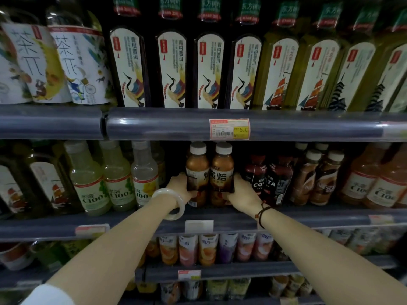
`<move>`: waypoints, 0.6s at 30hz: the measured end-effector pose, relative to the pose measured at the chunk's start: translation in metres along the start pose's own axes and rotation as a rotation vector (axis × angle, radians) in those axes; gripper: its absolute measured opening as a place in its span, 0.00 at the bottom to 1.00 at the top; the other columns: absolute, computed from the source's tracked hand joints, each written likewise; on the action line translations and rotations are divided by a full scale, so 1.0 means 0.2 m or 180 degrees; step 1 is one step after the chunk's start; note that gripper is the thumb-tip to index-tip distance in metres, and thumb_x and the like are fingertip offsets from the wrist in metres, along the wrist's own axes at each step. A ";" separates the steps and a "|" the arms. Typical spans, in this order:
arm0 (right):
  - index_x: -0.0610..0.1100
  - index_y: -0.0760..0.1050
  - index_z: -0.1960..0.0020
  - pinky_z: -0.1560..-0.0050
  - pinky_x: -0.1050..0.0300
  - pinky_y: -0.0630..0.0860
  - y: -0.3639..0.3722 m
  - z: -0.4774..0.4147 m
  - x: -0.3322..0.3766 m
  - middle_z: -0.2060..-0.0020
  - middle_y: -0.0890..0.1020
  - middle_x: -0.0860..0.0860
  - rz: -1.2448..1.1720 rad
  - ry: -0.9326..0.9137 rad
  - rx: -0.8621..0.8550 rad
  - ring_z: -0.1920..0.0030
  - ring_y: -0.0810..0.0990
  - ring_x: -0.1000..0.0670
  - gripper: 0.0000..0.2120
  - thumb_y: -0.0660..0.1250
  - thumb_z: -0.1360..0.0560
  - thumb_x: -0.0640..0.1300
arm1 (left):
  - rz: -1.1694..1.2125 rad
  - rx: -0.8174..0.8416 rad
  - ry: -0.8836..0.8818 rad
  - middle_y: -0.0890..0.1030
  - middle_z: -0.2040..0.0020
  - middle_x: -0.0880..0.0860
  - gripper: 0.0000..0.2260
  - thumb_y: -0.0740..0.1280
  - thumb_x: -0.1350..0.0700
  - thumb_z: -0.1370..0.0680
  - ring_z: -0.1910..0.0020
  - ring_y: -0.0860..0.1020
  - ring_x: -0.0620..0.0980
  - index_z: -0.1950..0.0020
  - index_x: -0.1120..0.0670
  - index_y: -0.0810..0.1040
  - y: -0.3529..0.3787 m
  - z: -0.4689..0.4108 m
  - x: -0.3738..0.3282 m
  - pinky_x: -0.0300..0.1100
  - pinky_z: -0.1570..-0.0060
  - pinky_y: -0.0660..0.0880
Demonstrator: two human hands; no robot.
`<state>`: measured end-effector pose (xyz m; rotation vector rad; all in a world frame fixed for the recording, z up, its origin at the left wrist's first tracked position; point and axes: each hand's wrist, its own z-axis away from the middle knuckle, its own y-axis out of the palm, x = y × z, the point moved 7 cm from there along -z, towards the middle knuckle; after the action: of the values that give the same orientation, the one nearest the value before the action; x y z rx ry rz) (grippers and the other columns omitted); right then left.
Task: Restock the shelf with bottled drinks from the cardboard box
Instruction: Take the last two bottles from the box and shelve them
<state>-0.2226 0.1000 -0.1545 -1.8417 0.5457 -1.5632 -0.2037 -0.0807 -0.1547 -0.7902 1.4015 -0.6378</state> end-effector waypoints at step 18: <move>0.38 0.69 0.39 0.55 0.59 0.72 -0.02 0.09 -0.01 0.48 0.80 0.42 -0.0046 0.0111 0.0179 0.47 0.80 0.43 0.18 0.69 0.26 0.43 | -0.0021 0.0001 -0.0082 0.81 0.42 0.57 0.15 0.69 0.54 0.24 0.44 0.79 0.55 0.40 0.58 0.76 0.00 0.08 -0.04 0.39 0.52 0.72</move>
<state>-0.2067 0.1078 -0.1535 -1.7830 0.5003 -1.6069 -0.1889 -0.0719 -0.1496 -0.8003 1.3758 -0.6309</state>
